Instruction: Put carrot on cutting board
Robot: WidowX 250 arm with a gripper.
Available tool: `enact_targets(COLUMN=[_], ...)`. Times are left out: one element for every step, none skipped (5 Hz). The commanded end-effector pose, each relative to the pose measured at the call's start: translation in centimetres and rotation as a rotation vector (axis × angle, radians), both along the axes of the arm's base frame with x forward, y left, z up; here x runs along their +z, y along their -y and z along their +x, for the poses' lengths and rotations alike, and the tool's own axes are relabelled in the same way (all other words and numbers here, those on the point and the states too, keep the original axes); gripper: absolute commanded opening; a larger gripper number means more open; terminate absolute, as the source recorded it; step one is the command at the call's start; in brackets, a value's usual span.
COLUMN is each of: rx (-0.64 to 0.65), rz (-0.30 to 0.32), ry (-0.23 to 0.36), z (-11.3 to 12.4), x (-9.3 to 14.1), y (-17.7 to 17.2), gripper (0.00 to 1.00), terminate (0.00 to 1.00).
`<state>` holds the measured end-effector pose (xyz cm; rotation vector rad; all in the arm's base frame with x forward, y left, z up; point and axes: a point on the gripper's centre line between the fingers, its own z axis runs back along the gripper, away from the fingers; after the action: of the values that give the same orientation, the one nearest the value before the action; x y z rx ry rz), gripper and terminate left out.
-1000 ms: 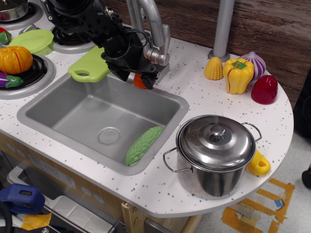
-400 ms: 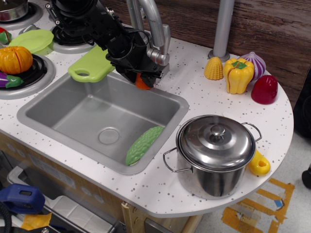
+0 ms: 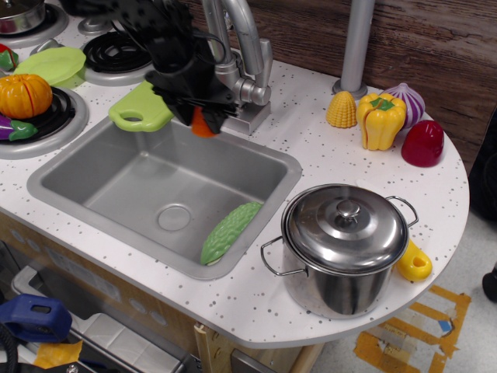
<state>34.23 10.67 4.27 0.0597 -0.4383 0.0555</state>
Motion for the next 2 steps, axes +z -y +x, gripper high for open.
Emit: enact_targets(rx=[0.037, 0.017], rz=[0.125, 0.165], ry=[0.039, 0.071], z=[-2.1, -2.3], x=[4.8, 4.4], y=[-3.6, -6.4], gripper=[0.00, 0.00], terminate=[0.00, 0.00])
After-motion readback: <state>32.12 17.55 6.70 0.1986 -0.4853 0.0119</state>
